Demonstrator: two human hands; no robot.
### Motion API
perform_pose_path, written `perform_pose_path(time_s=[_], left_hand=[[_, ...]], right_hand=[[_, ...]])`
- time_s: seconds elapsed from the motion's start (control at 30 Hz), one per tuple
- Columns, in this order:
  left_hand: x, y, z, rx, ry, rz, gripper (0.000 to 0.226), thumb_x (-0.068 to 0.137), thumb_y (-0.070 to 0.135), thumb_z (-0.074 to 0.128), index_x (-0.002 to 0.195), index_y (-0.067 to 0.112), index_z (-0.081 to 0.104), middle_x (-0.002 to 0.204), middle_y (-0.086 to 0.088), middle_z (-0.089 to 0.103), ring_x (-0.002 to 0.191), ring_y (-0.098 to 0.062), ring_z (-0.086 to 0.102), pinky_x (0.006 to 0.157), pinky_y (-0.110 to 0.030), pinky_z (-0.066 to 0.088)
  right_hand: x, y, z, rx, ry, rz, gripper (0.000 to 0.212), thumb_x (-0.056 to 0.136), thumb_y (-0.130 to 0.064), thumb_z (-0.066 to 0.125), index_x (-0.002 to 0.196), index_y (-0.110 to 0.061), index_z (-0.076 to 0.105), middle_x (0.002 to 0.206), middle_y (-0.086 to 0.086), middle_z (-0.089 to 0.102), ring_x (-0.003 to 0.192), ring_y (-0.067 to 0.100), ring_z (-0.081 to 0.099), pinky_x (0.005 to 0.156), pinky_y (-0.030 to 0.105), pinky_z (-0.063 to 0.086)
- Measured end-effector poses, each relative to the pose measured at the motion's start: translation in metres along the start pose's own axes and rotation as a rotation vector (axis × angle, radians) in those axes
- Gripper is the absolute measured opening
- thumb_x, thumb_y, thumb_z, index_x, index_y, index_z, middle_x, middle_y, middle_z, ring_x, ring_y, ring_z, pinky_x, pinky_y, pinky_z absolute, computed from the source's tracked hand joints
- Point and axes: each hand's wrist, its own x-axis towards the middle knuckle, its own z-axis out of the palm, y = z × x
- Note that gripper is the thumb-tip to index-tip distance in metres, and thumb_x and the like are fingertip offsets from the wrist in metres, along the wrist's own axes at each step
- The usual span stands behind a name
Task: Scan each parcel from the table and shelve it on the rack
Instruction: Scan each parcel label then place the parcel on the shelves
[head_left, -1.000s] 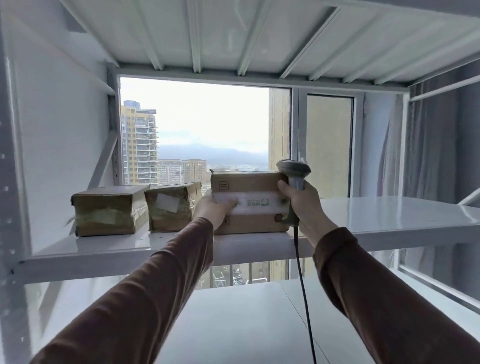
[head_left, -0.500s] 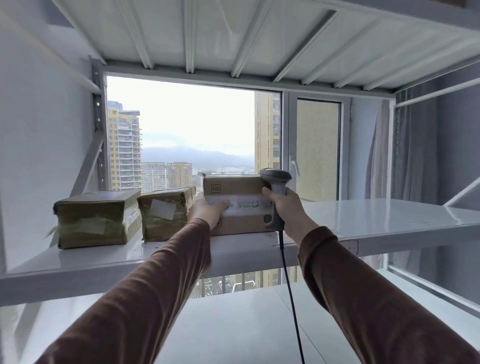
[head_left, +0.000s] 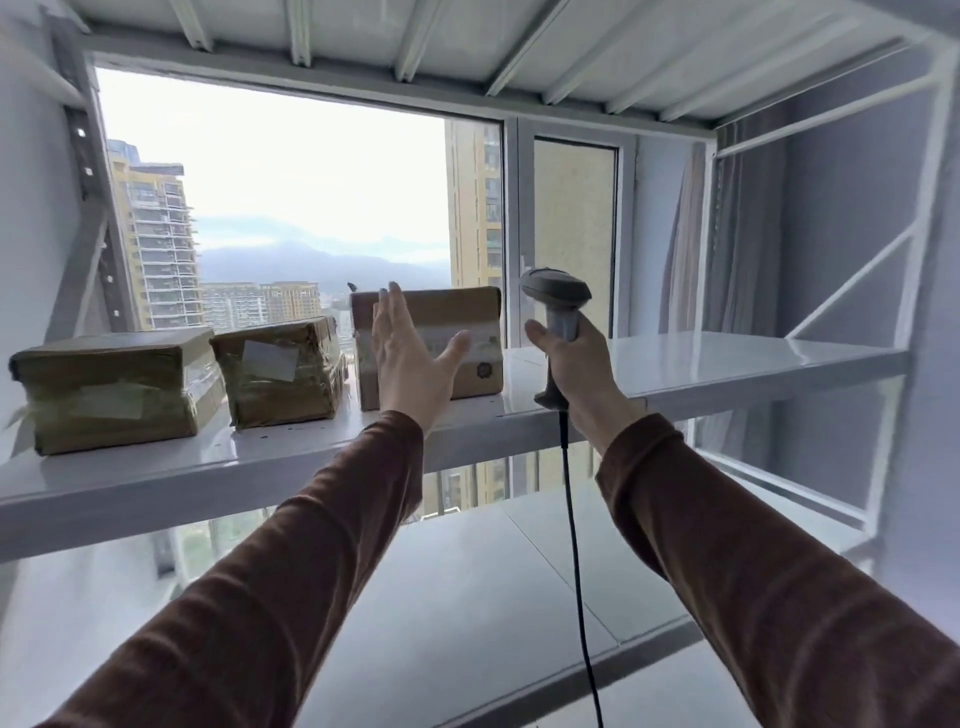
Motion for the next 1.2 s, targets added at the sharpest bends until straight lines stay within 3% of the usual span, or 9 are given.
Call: perform_pose_path(time_s=[0.17,0.3,0.43,0.57,0.7,0.8,0.9,1.03,1.2], left_hand=[[-0.044,0.031,0.05,-0.208,-0.249,-0.039,0.091,0.097,0.039,0.071,0.166,0.021,0.016,0.172,-0.002,0.021,0.157,-0.02,0.021,0.126,-0.04,0.02],[-0.083,0.046,0.109,-0.305,-0.428,-0.088,0.084,0.096,0.042,0.071,0.164,0.022,0.026,0.168,-0.001,0.031,0.152,-0.02,0.033,0.117,-0.032,0.031],[-0.139,0.072,0.171,-0.507,-0.621,-0.158,0.082,0.094,0.039,0.075,0.161,0.023,0.032,0.163,0.001,0.039,0.149,-0.018,0.04,0.119,-0.038,0.035],[-0.199,0.116,0.232,-0.587,-0.787,-0.172,0.075,0.097,0.033,0.072,0.16,0.018,0.035,0.164,0.001,0.039,0.149,-0.015,0.038,0.112,-0.027,0.033],[-0.26,0.168,0.287,-0.641,-0.936,-0.18,0.072,0.098,0.029,0.071,0.159,0.012,0.038,0.162,-0.004,0.042,0.147,-0.018,0.042,0.115,-0.029,0.035],[-0.307,0.213,0.327,-0.696,-1.052,-0.21,0.071,0.098,0.026,0.071,0.158,0.009,0.039,0.162,-0.006,0.042,0.148,-0.019,0.042,0.116,-0.031,0.037],[-0.356,0.258,0.37,-0.708,-1.143,-0.208,0.07,0.097,0.029,0.072,0.157,0.012,0.041,0.16,-0.007,0.045,0.144,-0.02,0.046,0.116,-0.033,0.038],[-0.425,0.319,0.428,-0.687,-1.261,-0.188,0.064,0.1,0.031,0.068,0.156,0.014,0.042,0.157,-0.003,0.049,0.14,-0.017,0.05,0.105,-0.026,0.04],[-0.514,0.4,0.497,-0.665,-1.368,-0.211,0.066,0.101,0.034,0.065,0.159,0.015,0.038,0.156,-0.003,0.05,0.141,-0.019,0.05,0.119,-0.038,0.038]], right_hand=[[-0.032,0.006,-0.053,-0.156,0.097,-0.066,0.029,0.094,-0.029,0.073,0.117,-0.017,0.061,0.091,0.001,0.063,0.057,0.013,0.055,0.052,0.03,0.047],[-0.063,0.017,-0.113,-0.268,0.19,-0.07,0.027,0.092,-0.025,0.074,0.115,-0.016,0.062,0.105,0.008,0.071,0.069,0.019,0.059,0.053,0.025,0.04],[-0.106,0.022,-0.187,-0.375,0.294,-0.004,0.031,0.092,-0.025,0.074,0.119,-0.016,0.062,0.102,-0.003,0.07,0.083,0.016,0.065,0.065,0.028,0.046],[-0.149,0.023,-0.27,-0.496,0.421,0.05,0.029,0.092,-0.022,0.074,0.118,-0.017,0.062,0.105,-0.004,0.071,0.099,0.019,0.069,0.087,0.033,0.053],[-0.192,0.02,-0.355,-0.572,0.56,0.09,0.021,0.093,-0.021,0.073,0.109,-0.02,0.06,0.102,0.003,0.07,0.093,0.018,0.065,0.082,0.031,0.049],[-0.224,0.018,-0.421,-0.595,0.652,0.137,0.023,0.093,-0.023,0.074,0.111,-0.022,0.059,0.112,0.007,0.071,0.103,0.022,0.068,0.091,0.038,0.054],[-0.255,0.015,-0.489,-0.574,0.732,0.189,0.021,0.094,-0.025,0.073,0.108,-0.027,0.058,0.113,0.001,0.071,0.104,0.016,0.068,0.093,0.036,0.054],[-0.296,0.011,-0.592,-0.588,0.85,0.253,0.022,0.094,-0.025,0.072,0.113,-0.018,0.062,0.104,-0.004,0.07,0.095,0.01,0.066,0.085,0.034,0.053],[-0.345,0.003,-0.723,-0.579,0.986,0.322,0.014,0.095,-0.024,0.072,0.105,-0.024,0.062,0.1,-0.001,0.069,0.091,0.017,0.066,0.077,0.035,0.054]])
